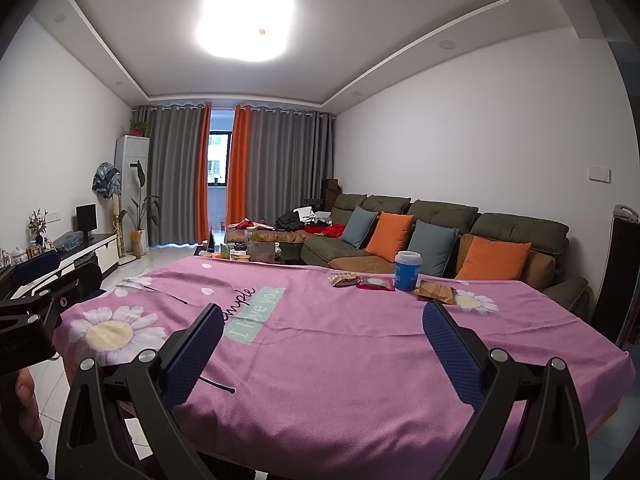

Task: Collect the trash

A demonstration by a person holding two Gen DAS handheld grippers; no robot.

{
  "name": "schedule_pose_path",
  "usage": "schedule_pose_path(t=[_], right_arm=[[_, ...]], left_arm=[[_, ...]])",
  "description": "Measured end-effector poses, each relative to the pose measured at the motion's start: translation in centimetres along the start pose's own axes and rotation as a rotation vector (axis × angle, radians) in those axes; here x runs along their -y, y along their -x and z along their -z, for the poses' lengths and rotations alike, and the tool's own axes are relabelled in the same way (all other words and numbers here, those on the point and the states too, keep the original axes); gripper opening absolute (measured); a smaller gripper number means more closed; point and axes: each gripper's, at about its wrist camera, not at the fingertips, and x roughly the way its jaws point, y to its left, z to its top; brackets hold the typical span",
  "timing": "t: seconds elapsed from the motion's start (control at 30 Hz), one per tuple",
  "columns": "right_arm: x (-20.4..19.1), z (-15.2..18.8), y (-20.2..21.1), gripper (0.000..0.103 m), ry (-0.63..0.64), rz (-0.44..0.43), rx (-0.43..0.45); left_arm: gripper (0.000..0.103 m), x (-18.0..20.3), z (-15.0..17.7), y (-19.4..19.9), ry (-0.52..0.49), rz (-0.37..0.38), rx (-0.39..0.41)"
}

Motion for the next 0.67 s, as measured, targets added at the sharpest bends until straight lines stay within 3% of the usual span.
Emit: schedule_pose_path(t=[0.23, 0.4, 0.67], right_arm=[[0.0, -0.1, 0.1, 0.096, 0.003, 0.006, -0.001], [0.0, 0.1, 0.0, 0.096, -0.001, 0.01, -0.005], [0.4, -0.1, -0.1, 0.096, -0.016, 0.017, 0.0]], left_arm=[[0.097, -0.4, 0.0, -0.5, 0.046, -0.003, -0.01], [0.097, 0.9, 0.1, -0.7, 0.003, -0.03, -0.014], [0.097, 1.3, 0.1, -1.5, -0.021, 0.046, -0.052]])
